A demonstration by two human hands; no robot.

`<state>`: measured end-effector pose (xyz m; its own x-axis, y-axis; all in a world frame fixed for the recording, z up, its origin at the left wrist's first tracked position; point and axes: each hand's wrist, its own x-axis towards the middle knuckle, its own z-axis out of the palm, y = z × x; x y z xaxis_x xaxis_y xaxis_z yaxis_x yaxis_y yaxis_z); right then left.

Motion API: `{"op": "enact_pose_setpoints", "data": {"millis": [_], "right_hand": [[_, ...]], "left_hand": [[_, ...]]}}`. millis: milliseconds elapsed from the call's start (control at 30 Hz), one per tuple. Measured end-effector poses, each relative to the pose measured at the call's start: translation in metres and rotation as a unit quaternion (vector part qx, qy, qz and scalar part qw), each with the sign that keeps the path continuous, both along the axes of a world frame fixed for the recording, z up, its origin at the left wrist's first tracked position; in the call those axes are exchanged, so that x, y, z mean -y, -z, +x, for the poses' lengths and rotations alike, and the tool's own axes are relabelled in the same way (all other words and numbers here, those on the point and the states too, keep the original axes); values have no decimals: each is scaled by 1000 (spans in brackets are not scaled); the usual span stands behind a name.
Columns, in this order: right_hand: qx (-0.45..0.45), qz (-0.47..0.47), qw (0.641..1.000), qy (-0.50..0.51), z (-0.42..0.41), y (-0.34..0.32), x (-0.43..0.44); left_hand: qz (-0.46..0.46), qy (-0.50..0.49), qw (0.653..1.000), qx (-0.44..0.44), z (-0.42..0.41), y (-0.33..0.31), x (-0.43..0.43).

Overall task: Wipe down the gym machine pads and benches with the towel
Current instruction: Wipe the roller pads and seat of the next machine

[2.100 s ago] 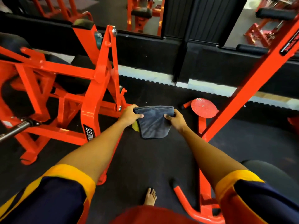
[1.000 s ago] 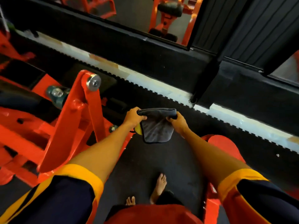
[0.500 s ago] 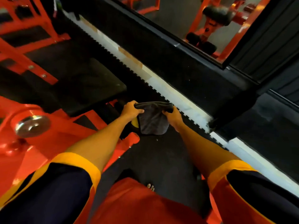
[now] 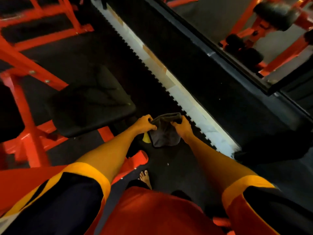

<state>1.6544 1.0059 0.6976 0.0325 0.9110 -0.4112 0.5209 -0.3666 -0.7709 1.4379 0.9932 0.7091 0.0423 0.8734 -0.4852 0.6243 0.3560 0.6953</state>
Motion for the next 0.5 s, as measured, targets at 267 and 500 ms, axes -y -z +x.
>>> {"op": "enact_pose_setpoints", "data": {"millis": [267,500], "right_hand": [[29,-35,994,-104,-19,26,-97],[50,-74,981,-174,-35,76,-197]], "left_hand": [[-59,-53,996,46,7,36,-63],[-104,-263,951,126,36,64,-125]]}}
